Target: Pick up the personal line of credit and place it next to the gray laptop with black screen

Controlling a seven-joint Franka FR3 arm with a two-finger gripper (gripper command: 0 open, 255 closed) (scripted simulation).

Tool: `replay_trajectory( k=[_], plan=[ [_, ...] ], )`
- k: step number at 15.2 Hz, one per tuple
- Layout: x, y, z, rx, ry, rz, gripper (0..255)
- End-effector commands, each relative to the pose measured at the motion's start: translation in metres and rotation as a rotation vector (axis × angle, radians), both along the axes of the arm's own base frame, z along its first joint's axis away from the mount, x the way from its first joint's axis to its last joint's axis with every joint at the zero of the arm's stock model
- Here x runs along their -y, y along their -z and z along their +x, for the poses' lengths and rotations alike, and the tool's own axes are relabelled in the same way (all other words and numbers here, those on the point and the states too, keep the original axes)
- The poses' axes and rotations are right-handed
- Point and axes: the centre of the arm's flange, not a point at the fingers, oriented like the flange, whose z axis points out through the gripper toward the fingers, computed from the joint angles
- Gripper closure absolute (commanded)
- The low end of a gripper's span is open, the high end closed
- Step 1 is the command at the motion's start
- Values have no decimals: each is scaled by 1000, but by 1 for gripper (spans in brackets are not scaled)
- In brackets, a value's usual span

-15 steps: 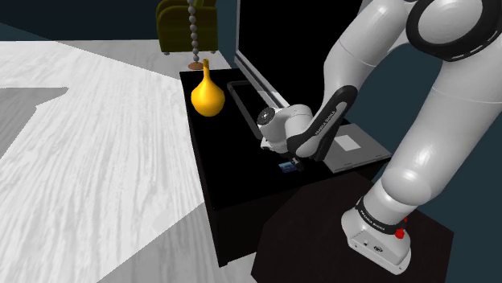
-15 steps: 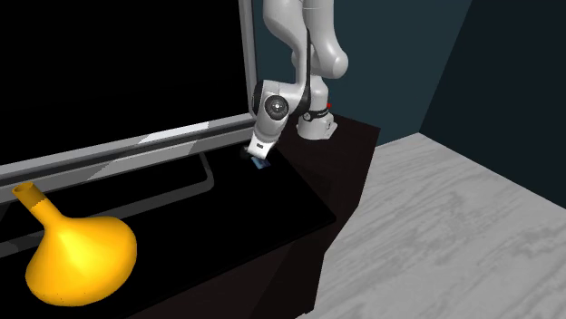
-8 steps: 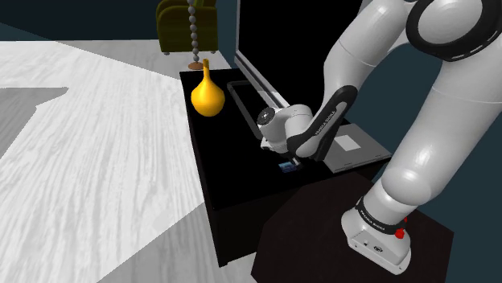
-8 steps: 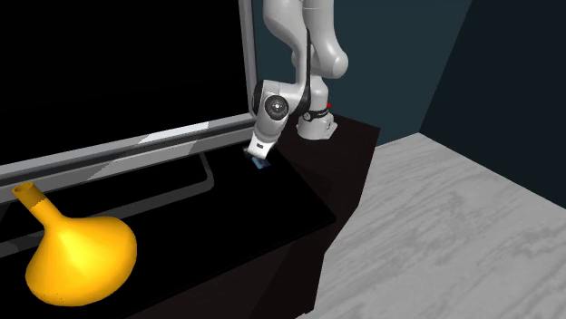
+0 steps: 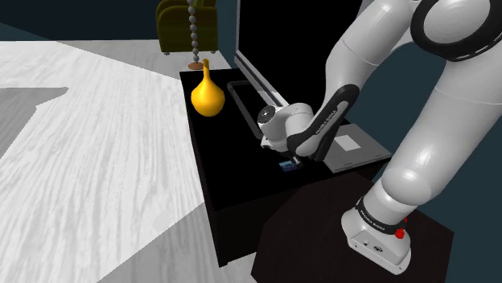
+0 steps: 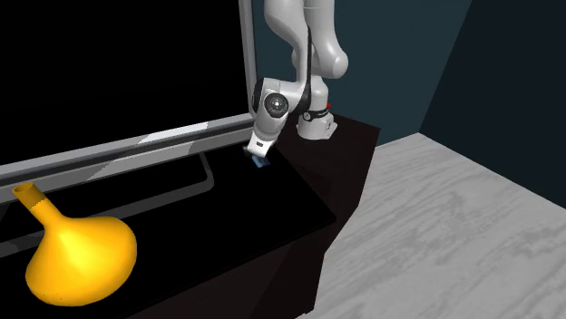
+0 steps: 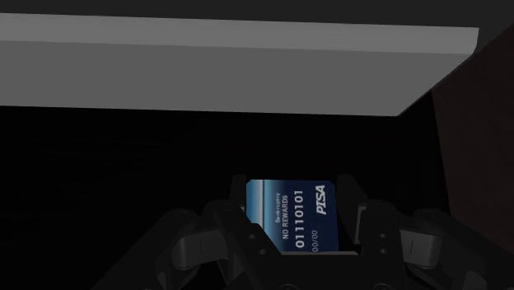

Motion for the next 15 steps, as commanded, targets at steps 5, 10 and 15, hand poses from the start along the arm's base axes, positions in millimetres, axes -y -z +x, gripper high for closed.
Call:
replay_trajectory(
  k=[5, 10, 15],
  plan=[
    [-1, -30, 0, 0, 0, 0, 255],
    [-1, -57, 0, 0, 0, 0, 255],
    [-1, -83, 0, 0, 0, 0, 255]
  ],
)
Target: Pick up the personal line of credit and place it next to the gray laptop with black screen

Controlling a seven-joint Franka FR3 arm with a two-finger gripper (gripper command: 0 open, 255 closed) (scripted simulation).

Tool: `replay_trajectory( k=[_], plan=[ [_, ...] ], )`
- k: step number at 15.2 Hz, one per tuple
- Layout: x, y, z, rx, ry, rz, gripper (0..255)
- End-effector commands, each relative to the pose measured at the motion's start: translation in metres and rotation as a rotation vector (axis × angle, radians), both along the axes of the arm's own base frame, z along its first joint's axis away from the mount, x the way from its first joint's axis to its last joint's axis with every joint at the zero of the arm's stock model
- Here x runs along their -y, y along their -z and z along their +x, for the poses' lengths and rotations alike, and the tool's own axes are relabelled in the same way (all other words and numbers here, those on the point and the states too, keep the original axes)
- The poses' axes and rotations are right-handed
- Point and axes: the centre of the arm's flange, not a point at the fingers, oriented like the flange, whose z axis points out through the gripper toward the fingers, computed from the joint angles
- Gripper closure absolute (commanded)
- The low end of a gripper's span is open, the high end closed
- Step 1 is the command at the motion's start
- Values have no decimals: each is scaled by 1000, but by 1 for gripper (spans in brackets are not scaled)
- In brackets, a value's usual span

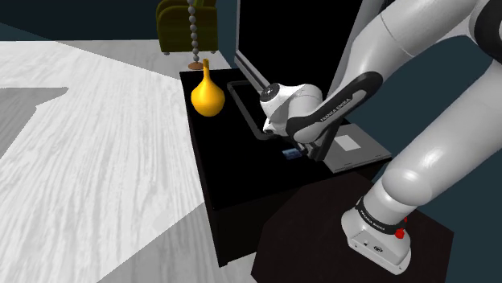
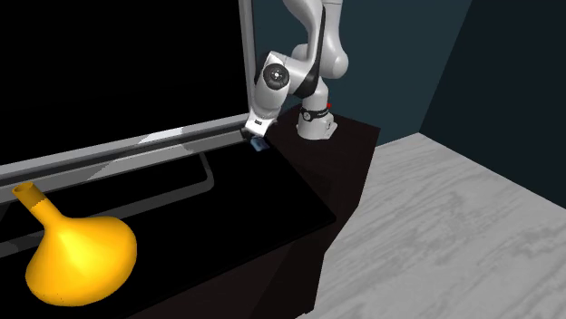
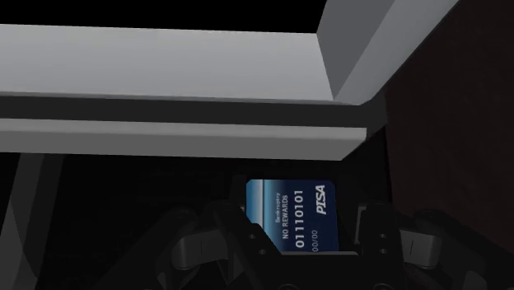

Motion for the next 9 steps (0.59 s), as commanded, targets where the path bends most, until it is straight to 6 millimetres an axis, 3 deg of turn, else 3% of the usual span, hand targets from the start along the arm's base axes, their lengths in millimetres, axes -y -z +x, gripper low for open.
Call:
replay_trajectory(
  k=[1, 4, 7, 8, 9],
  plan=[
    [0, -11, 0, -1, 0, 0, 255],
    [0, -22, 0, -1, 0, 0, 255],
    [2, -23, -40, -1, 0, 0, 255],
    [3, -24, -64, -1, 0, 0, 255],
    [3, -19, -64, -1, 0, 0, 255]
  ],
)
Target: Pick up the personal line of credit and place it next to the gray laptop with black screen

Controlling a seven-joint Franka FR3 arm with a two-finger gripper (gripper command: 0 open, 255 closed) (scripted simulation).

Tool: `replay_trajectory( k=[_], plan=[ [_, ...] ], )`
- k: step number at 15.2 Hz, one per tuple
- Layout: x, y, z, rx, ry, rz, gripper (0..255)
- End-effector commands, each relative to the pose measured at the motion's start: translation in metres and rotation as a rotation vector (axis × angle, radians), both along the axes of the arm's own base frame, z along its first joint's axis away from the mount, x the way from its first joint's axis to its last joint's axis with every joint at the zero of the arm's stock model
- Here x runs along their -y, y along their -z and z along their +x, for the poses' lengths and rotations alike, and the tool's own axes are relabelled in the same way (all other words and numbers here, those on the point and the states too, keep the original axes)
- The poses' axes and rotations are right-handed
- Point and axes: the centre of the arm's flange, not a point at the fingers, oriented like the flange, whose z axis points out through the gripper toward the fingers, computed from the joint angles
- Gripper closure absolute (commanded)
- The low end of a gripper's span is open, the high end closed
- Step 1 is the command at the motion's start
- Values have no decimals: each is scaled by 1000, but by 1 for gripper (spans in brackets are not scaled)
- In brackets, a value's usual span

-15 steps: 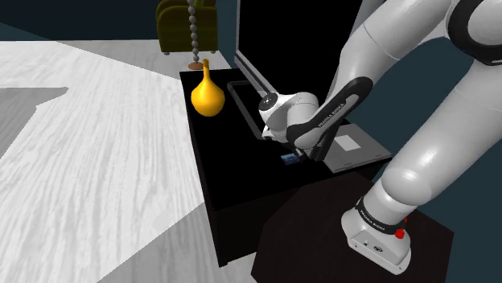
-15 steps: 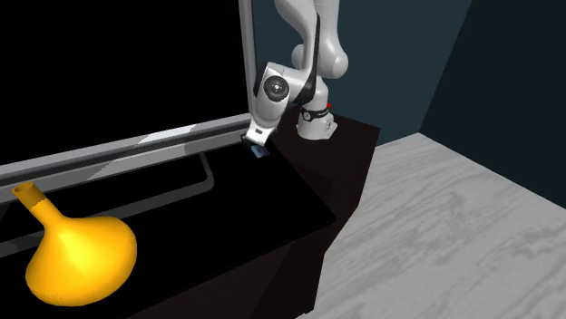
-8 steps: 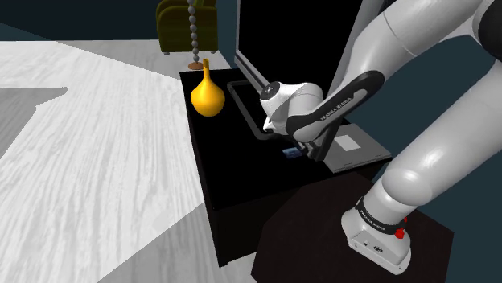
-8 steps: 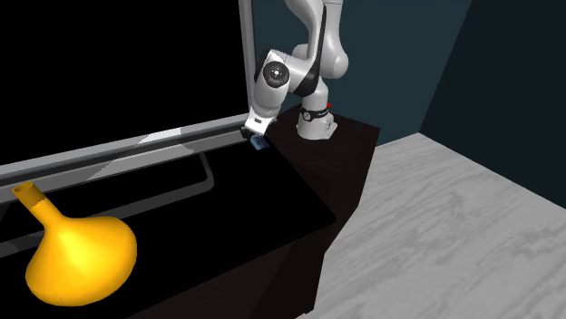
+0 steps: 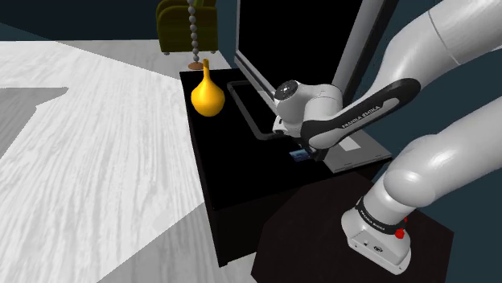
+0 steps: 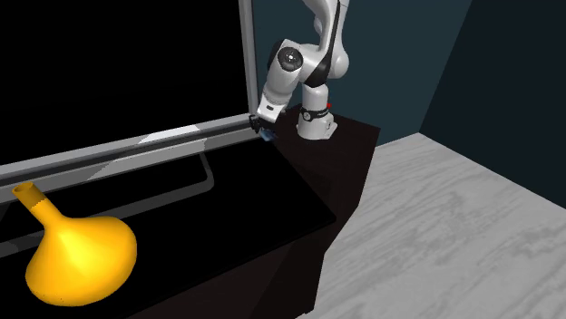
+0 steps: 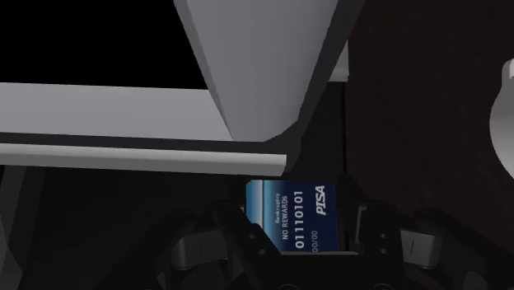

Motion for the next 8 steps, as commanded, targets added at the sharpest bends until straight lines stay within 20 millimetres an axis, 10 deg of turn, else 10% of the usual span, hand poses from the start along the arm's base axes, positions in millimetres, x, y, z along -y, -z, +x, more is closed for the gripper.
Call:
replay_trajectory(
  k=[1, 8],
  plan=[
    [8, 14, -18, -46, 23, -25, 255],
    [8, 51, -18, -46, 23, -25, 255]
  ],
)
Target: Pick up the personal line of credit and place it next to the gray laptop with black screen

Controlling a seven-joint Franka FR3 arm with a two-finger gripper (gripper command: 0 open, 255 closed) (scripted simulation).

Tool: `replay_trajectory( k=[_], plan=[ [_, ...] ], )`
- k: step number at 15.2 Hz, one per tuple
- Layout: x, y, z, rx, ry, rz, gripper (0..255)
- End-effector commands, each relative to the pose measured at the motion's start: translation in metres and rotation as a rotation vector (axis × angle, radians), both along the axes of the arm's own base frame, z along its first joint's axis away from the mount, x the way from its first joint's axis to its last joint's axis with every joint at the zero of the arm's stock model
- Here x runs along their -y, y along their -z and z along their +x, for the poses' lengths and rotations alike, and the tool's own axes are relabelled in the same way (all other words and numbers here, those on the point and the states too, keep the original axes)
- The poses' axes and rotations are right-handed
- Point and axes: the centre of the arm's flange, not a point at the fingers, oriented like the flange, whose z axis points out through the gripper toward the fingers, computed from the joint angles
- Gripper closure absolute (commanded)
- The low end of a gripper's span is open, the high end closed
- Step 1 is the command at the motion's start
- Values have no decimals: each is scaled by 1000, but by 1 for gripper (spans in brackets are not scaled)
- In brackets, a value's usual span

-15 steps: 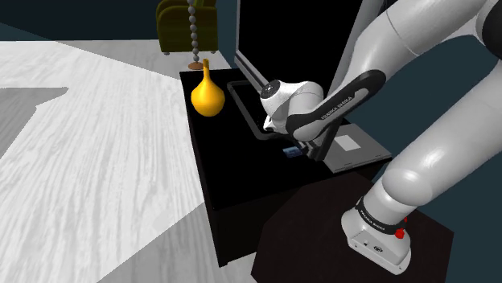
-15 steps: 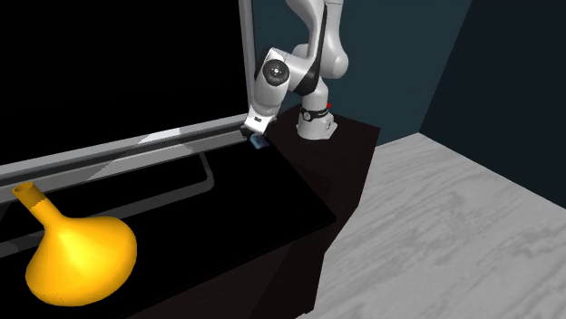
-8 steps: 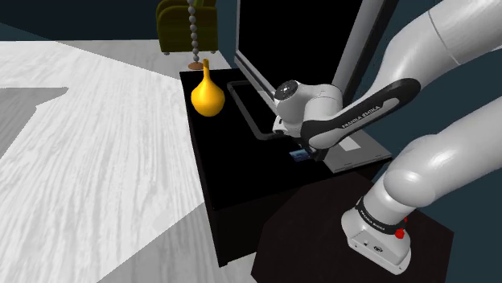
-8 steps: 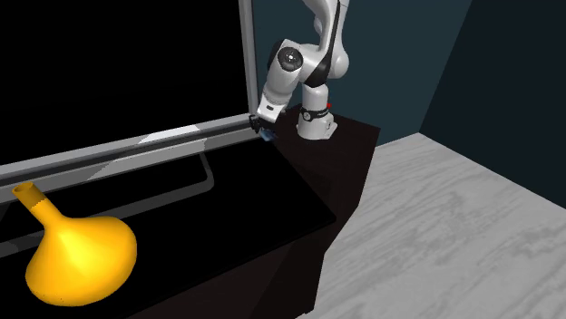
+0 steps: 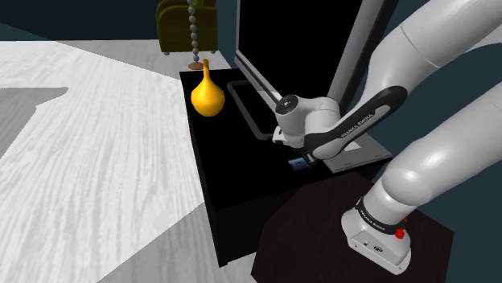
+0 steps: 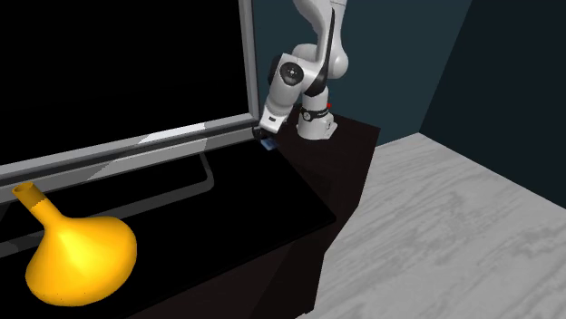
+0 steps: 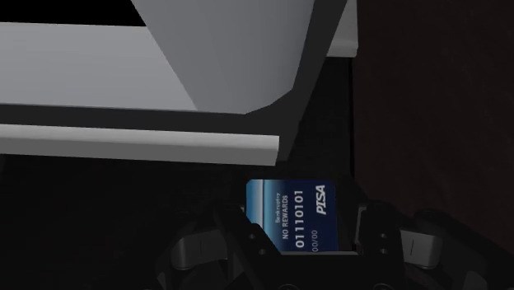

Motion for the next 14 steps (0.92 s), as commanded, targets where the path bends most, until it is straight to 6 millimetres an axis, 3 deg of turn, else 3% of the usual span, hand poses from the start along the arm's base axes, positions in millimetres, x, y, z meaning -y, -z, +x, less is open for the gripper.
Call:
replay_trajectory(
  k=[1, 9, 14],
  plan=[
    [8, 14, -10, -59, 28, -41, 255],
    [8, 56, -10, -59, 28, -41, 255],
    [8, 56, -10, -59, 28, -41, 255]
  ],
)
